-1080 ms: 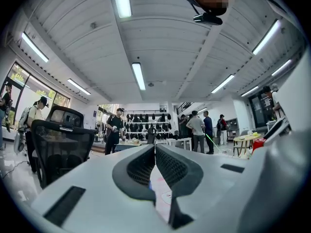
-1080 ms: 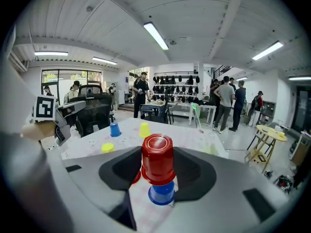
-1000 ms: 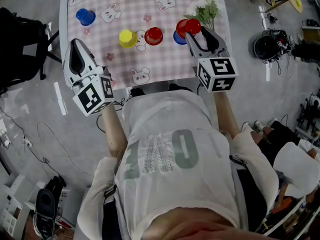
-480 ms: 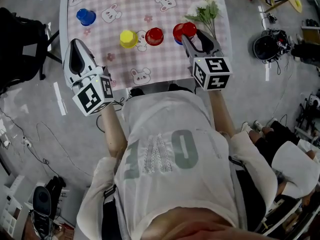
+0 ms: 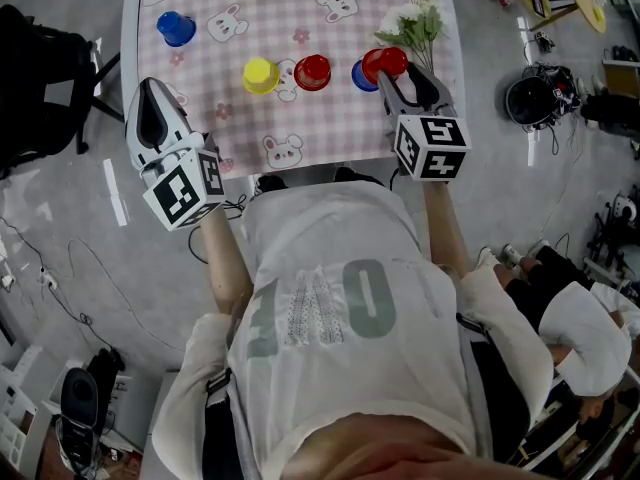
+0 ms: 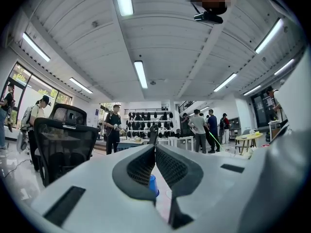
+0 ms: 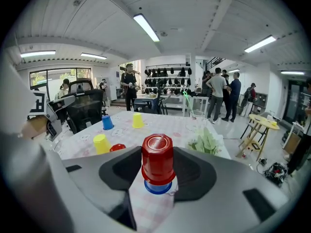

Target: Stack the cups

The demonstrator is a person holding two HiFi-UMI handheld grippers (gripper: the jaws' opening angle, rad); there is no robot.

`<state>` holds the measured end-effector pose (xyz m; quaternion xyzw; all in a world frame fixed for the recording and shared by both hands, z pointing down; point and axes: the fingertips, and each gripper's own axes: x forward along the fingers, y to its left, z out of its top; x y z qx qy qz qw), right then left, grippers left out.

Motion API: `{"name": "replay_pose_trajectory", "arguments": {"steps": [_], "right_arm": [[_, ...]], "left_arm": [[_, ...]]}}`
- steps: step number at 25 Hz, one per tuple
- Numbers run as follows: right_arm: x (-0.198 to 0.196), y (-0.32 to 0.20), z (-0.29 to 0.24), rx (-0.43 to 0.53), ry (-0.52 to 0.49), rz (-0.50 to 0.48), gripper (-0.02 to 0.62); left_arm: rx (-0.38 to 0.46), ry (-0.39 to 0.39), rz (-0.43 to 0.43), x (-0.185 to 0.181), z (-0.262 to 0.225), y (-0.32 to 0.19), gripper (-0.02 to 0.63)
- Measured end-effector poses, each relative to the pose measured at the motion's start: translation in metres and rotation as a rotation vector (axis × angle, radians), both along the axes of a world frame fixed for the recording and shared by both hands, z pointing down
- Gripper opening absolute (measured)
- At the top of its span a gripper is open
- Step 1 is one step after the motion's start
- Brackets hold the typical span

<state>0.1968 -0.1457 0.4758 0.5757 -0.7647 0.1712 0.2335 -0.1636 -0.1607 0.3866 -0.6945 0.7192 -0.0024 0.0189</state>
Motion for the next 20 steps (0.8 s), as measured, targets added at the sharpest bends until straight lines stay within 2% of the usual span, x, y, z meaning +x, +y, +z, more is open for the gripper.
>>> {"name": "replay_pose_trajectory", "arguments": {"steps": [5,11,16,20], "right_arm": [[-0.002,0.002,0.011,-0.043,-0.07,0.004,0.21],[-0.021,0.002,0.007,-0.042,-0.109,-0.03,0.21],[-0.027,0.0,-0.009,0.03,-0.059,-0.041,0.21],[-0.043,0.0,-0.022,0.065,-0.037,-0.098,0.21]], "left_arm": [[0.001,0.007,0.003,0.002,0.001,-0.002,0.029],[0.002,0.007,0.011,0.004,0.0,-0.004,0.029],[0.001,0.008,0.006,0.001,-0.001,-0.002,0.029],[0.0,0.013,-0.001,-0.002,0.002,-0.002,0.029]]}}
